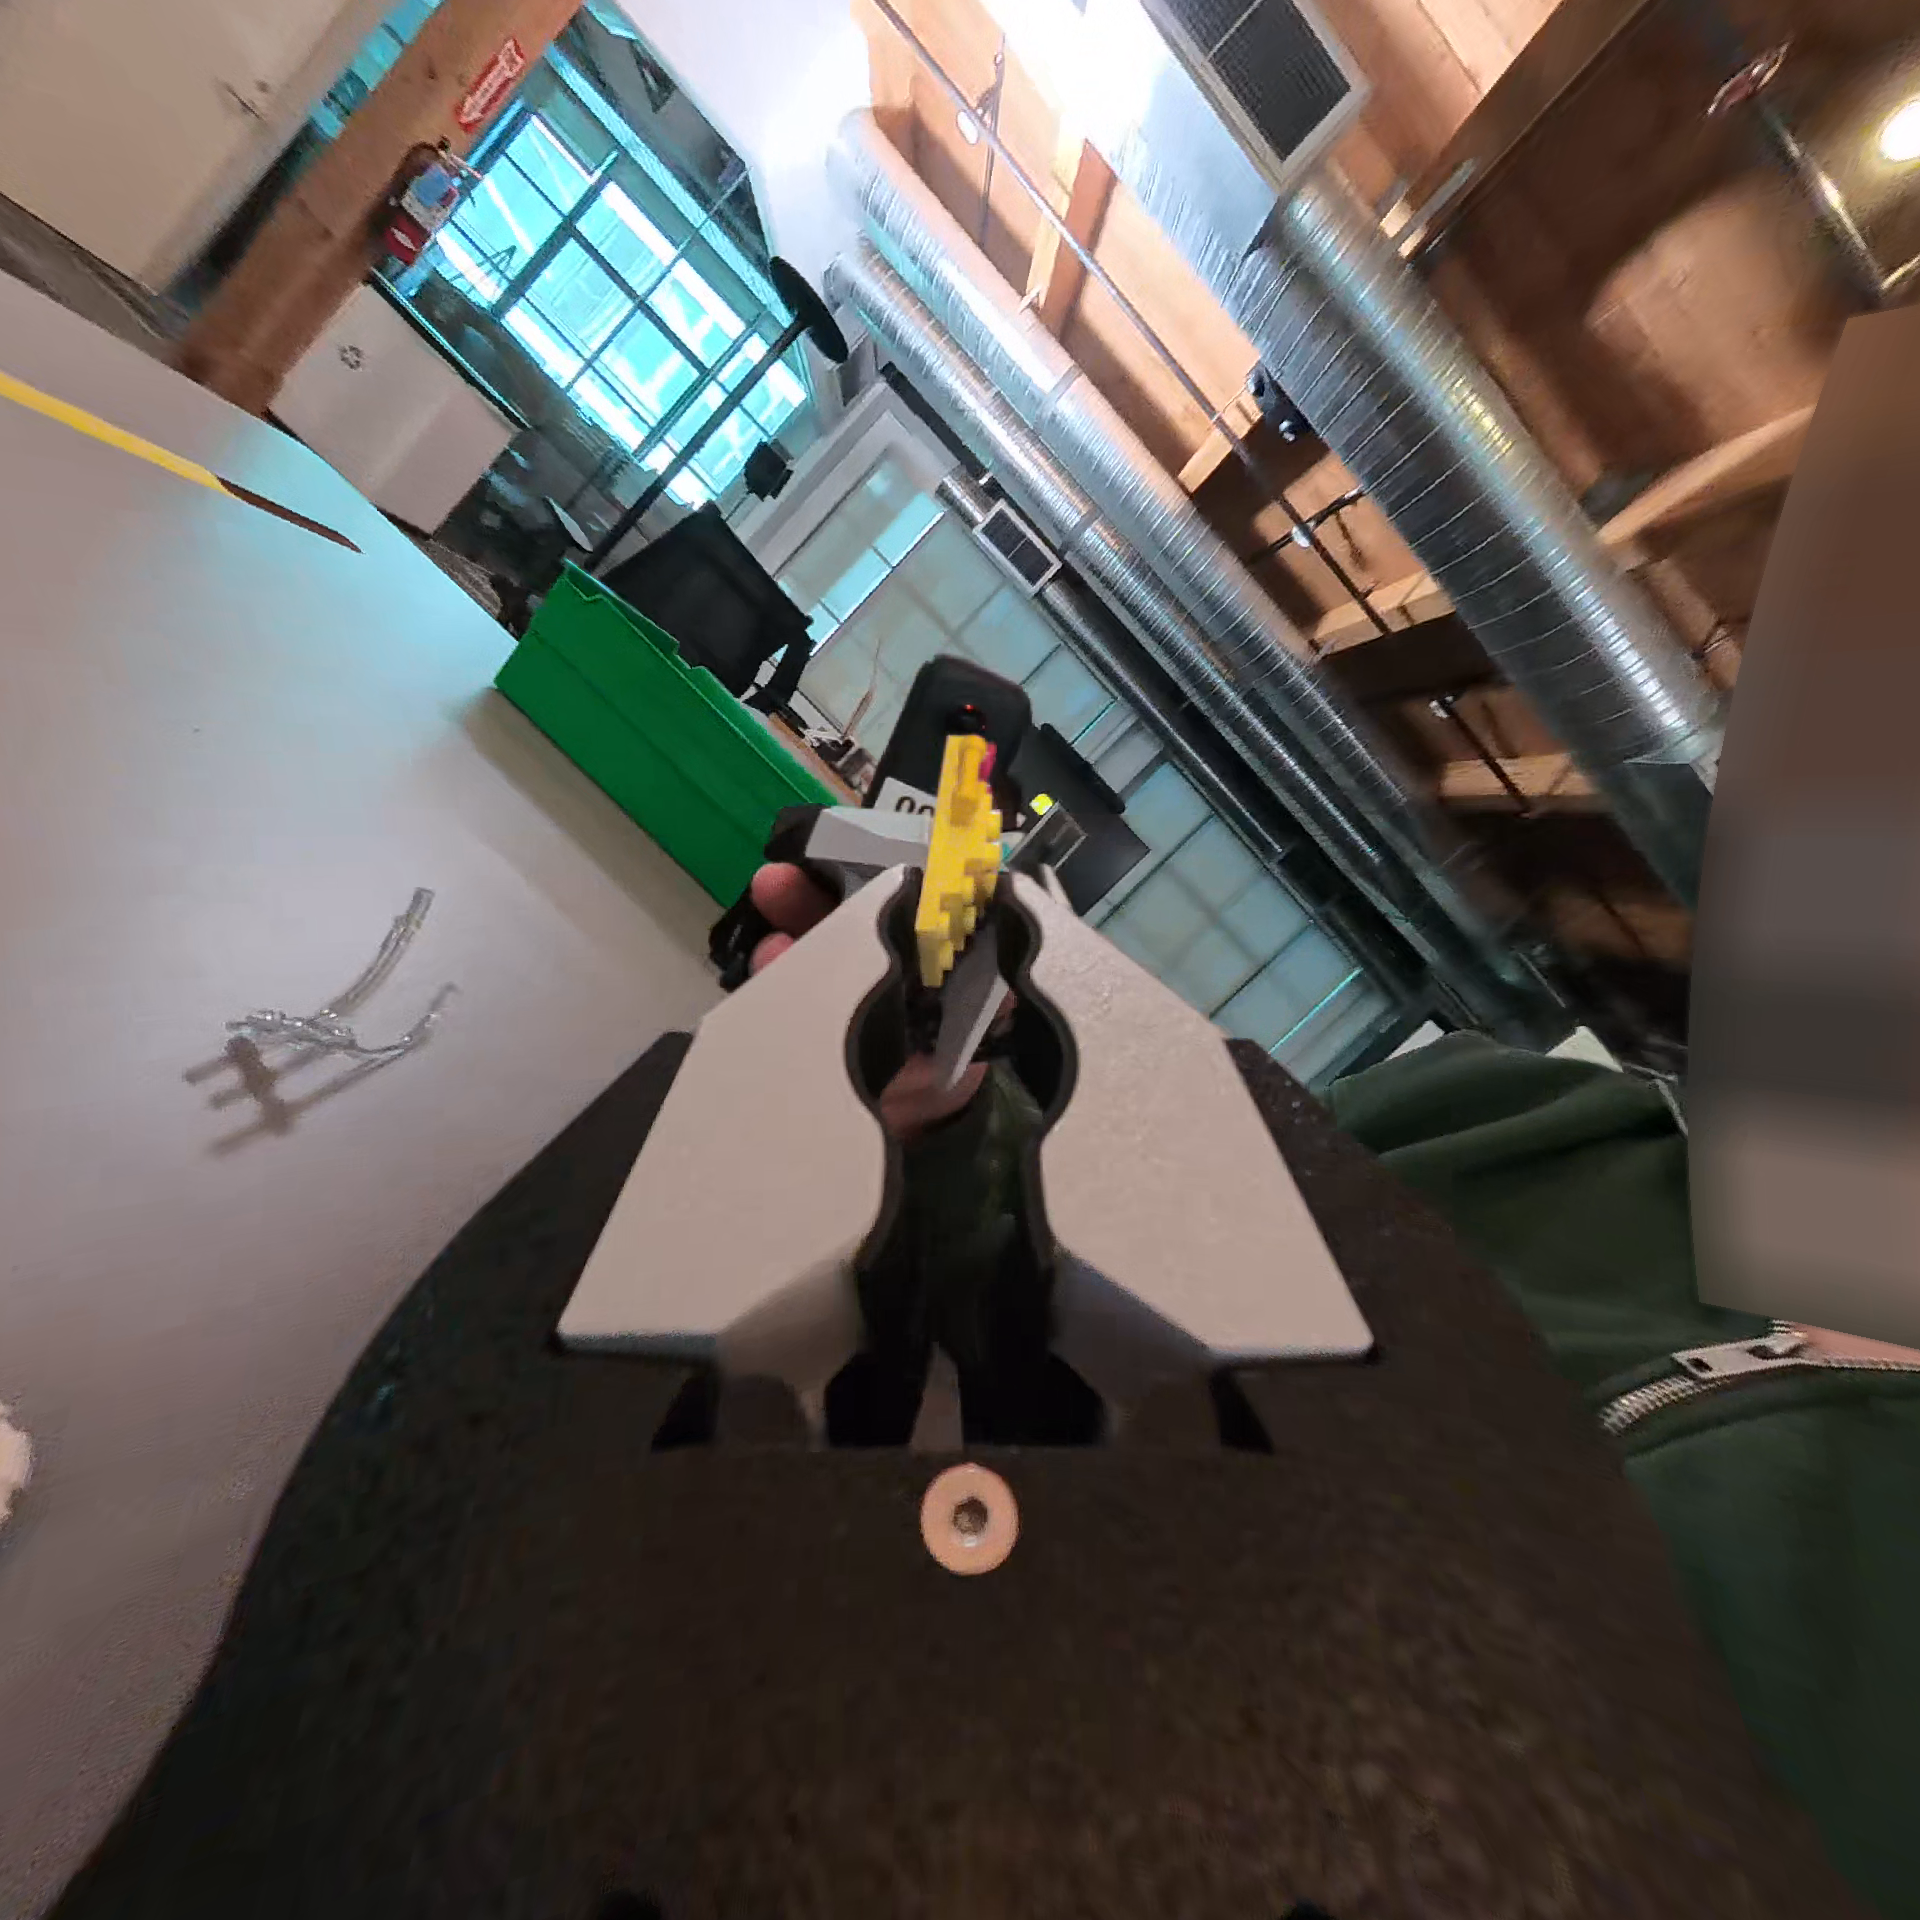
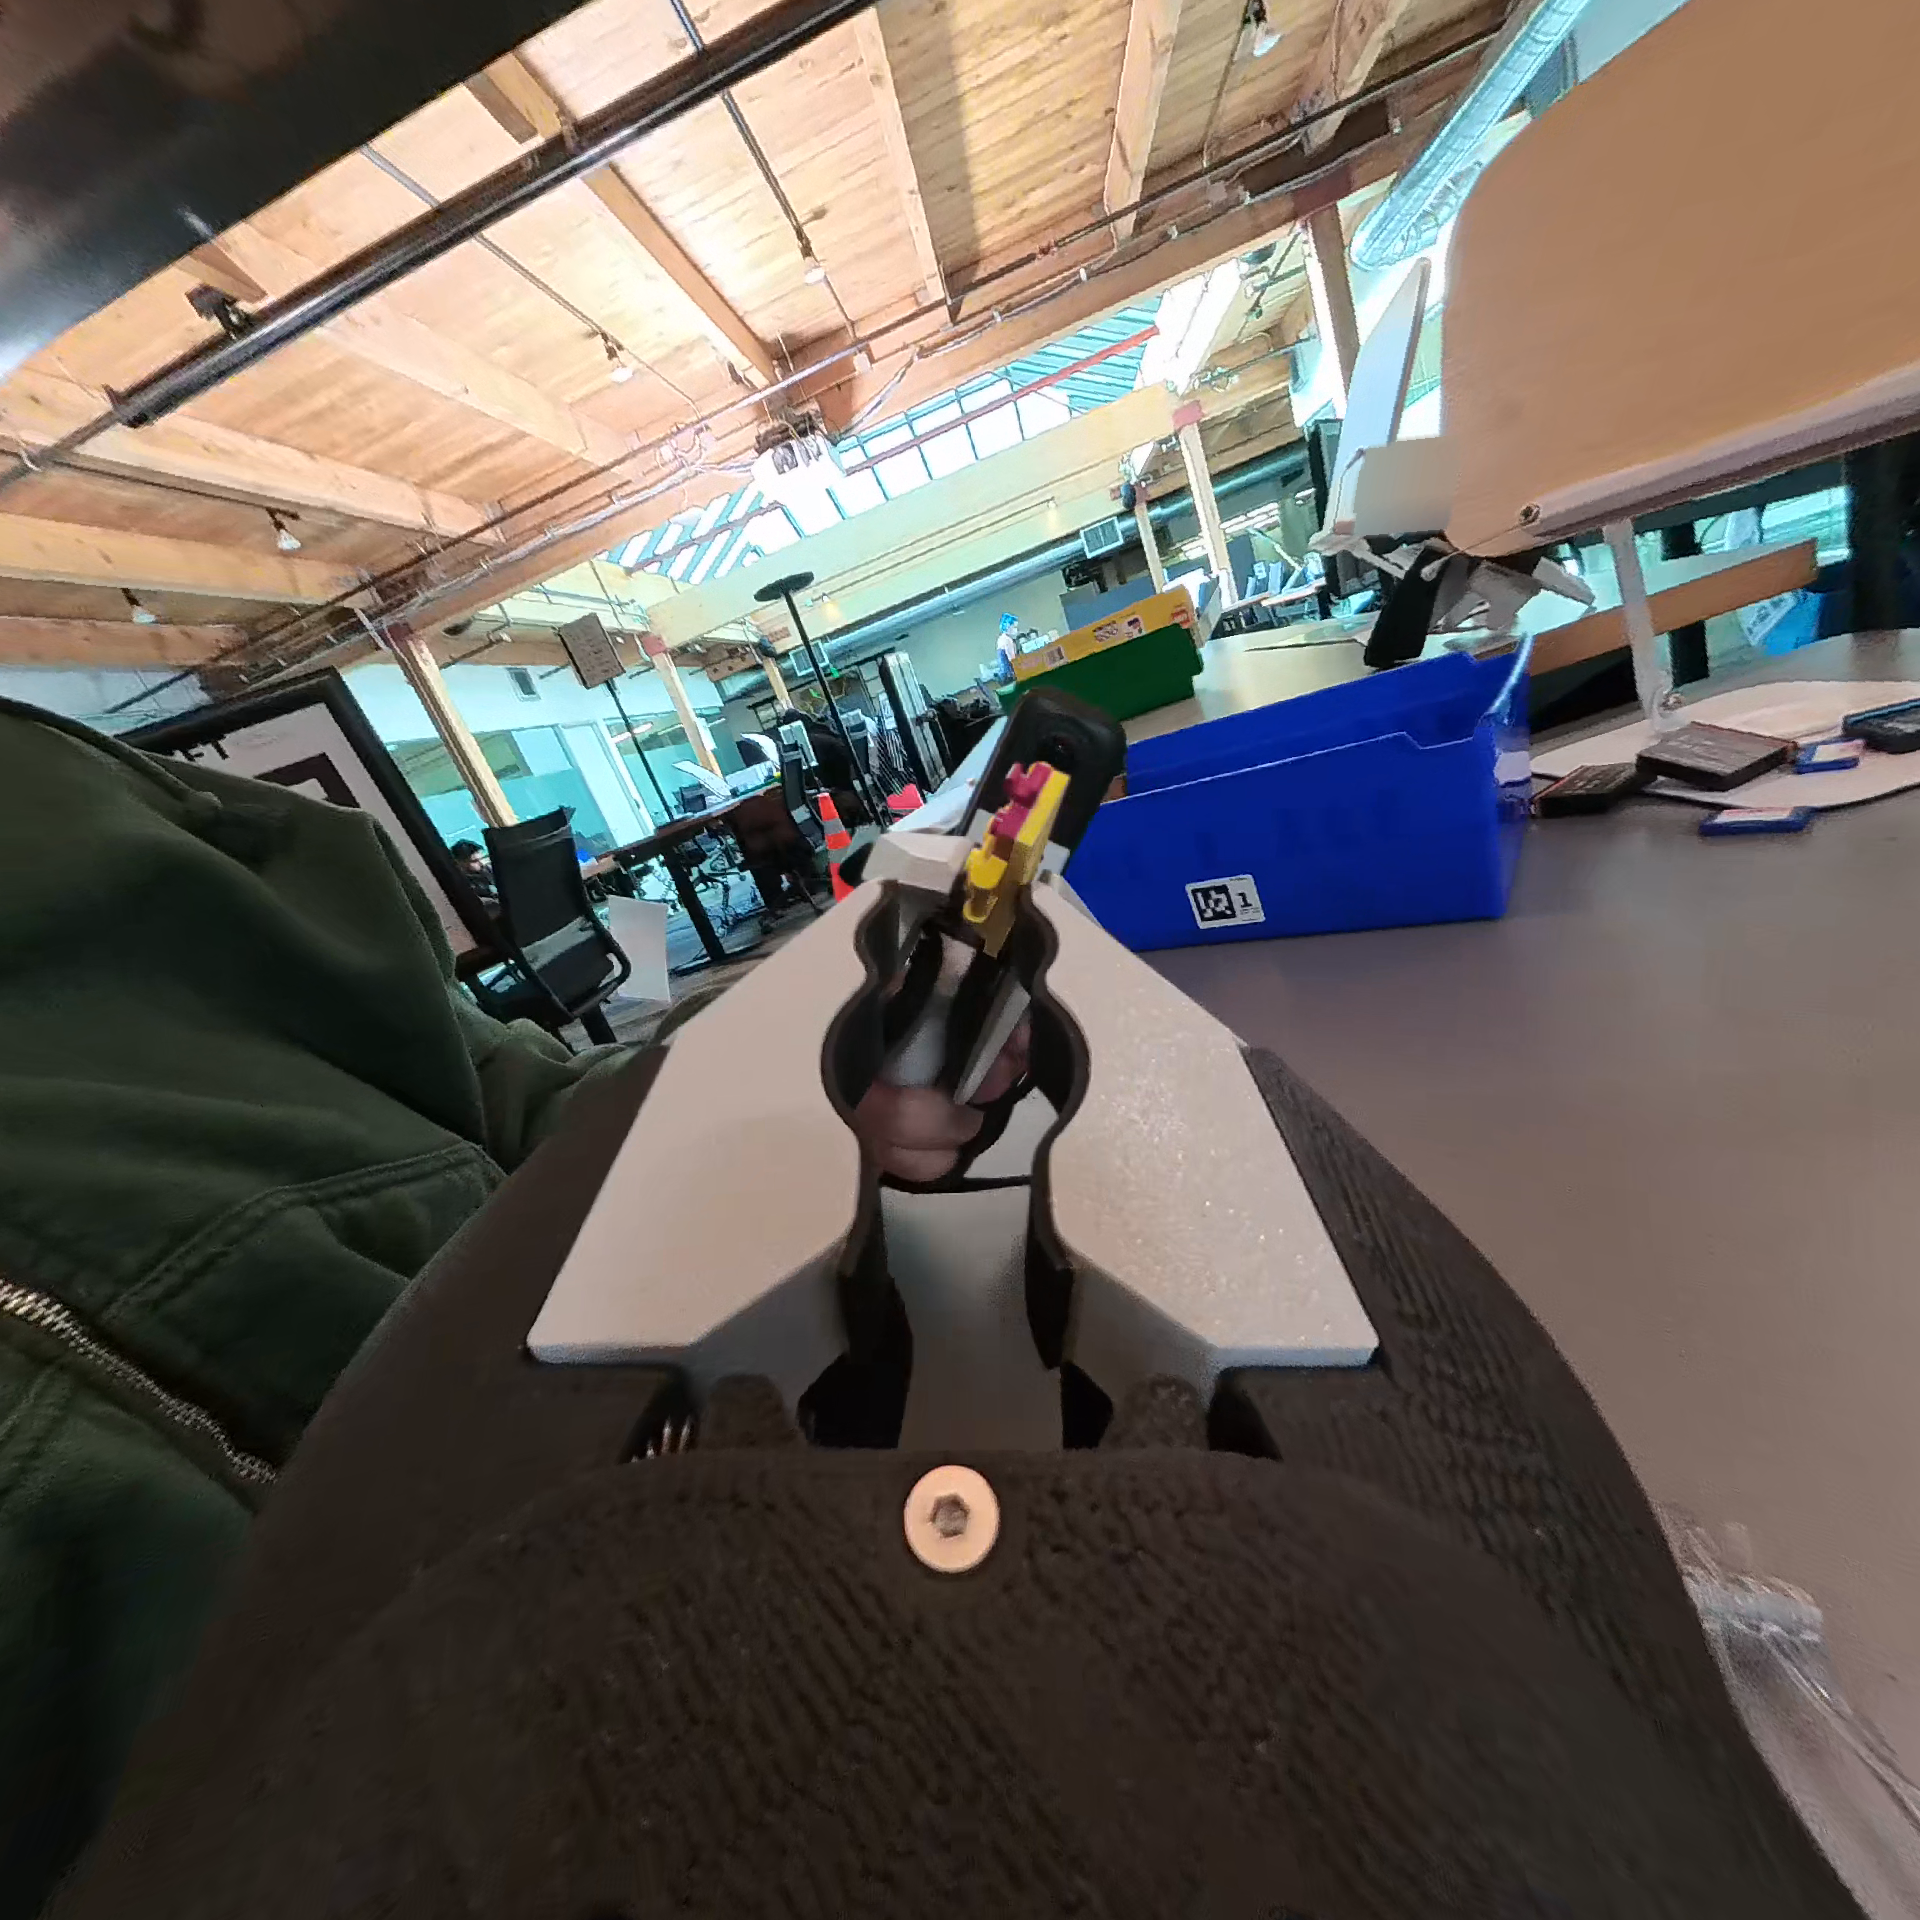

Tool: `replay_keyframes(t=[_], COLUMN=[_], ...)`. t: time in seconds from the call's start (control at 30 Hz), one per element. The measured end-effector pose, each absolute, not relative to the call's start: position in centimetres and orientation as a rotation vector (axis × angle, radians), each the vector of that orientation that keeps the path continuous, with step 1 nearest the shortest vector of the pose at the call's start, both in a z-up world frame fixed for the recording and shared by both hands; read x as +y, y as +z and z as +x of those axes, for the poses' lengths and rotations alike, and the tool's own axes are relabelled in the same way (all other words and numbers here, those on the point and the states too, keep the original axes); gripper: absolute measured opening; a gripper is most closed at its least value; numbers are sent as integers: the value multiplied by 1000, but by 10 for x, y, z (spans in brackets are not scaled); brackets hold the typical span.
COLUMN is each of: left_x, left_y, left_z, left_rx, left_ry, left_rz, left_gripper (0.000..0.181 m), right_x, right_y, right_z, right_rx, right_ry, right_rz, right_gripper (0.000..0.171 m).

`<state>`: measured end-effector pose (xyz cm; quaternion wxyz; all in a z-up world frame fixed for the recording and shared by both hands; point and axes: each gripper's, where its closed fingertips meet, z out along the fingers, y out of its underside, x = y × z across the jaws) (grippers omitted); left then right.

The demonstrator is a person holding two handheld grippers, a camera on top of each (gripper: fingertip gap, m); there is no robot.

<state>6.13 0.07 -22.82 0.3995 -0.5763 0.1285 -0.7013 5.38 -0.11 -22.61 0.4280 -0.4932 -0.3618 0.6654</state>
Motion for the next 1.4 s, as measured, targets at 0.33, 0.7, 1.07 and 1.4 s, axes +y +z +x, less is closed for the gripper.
replay_keyframes(t=[0.33,0.7,1.07,1.4], left_x=[1,-15,11,19], left_y=[-243,-241,-254,-260], left_z=[59,67,56,54], left_rx=[567,715,1054,1059], left_ry=[-1364,-1336,67,171], left_rz=[-1607,-1623,-1381,-1408], left_gripper=[9,10,23,16], right_x=[17,-2,27,32], right_y=[-222,-227,-244,-252], right_z=[66,58,50,48], right_rx=[-791,-916,-729,-707], right_ry=[1648,1749,1533,1502], right_rz=[-1254,-1245,-1413,-1468], right_gripper=[28,5,5,5])
